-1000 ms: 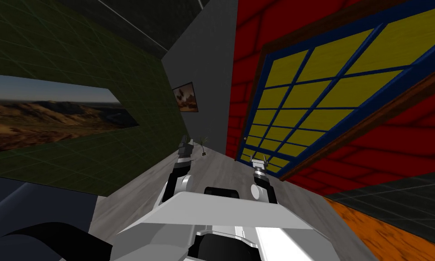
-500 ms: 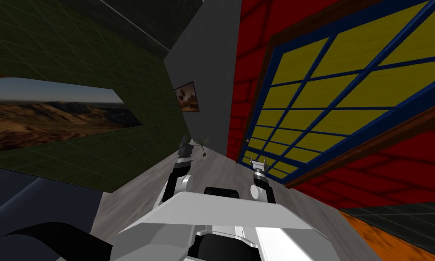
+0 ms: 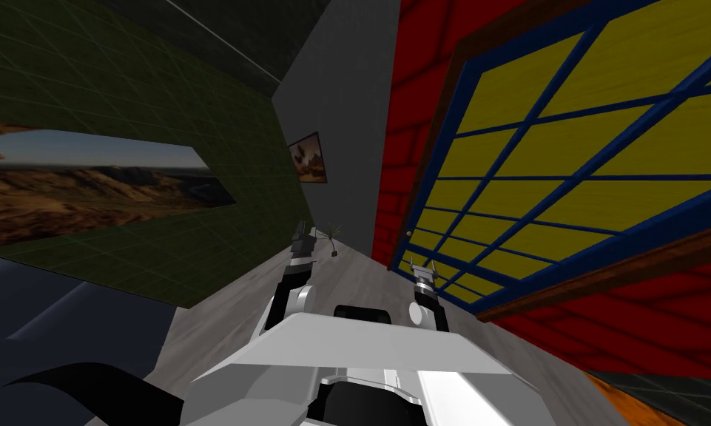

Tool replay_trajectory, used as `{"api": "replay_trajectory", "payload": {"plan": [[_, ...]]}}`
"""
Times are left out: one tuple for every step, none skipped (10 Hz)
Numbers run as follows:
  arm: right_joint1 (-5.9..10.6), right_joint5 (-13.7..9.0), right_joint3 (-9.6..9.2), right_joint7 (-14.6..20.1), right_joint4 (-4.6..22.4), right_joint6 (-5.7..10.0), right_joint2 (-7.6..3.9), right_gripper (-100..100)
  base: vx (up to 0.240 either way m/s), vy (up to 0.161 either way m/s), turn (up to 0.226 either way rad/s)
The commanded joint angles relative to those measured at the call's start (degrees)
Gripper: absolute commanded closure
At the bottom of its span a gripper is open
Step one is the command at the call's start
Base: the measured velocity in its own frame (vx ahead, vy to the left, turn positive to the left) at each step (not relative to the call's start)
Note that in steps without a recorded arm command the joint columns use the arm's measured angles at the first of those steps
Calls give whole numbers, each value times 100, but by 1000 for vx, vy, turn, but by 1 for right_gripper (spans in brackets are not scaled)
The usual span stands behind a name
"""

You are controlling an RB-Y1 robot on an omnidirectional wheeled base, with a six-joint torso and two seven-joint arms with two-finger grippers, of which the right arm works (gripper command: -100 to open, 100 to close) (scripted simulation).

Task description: Pull the door open

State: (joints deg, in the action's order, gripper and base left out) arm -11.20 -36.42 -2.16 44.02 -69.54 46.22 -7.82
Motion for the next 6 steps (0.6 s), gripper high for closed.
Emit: {"api": "replay_trajectory", "payload": {"plan": [[74, -105, 0, 196, 199, 56, -12, -100, 82, -28, 77], [115, -167, -2, 305, 316, 87, -19, -100, 91, -43, 74], [154, -227, -4, 411, 428, 116, -24, -100, 92, -49, 76], [191, -284, -5, 510, 534, 144, -29, -100, 85, -44, 72], [228, -340, -7, 609, 640, 172, -34, -100, 84, -38, 71], [265, -397, -9, 708, 745, 199, -39, -100, 79, -33, 55]]}}
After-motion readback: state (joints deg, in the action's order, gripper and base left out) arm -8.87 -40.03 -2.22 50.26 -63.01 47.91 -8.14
